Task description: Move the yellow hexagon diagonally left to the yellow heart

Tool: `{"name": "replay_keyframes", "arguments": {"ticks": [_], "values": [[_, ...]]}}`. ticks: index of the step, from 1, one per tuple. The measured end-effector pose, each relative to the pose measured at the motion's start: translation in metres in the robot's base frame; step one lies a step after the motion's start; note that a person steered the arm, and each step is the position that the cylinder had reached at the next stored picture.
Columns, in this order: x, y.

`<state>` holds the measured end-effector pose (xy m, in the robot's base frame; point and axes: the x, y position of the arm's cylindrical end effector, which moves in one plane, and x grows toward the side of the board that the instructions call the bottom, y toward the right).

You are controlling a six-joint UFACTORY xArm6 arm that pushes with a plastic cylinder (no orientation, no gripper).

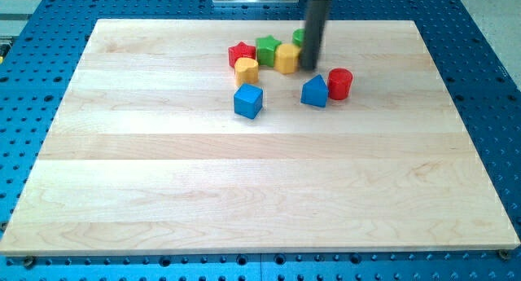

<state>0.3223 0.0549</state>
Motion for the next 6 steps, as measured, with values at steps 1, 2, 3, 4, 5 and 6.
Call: {"name": "replay_keyframes", "arguments": {"ticks": [1,2,3,4,5,6], "values": [[0.008,-0.052],[0.004,-0.09],[0.002,-0.173],[0.001,-0.139],[-0.017,-0.165],[-0.009,-0.307]]}}
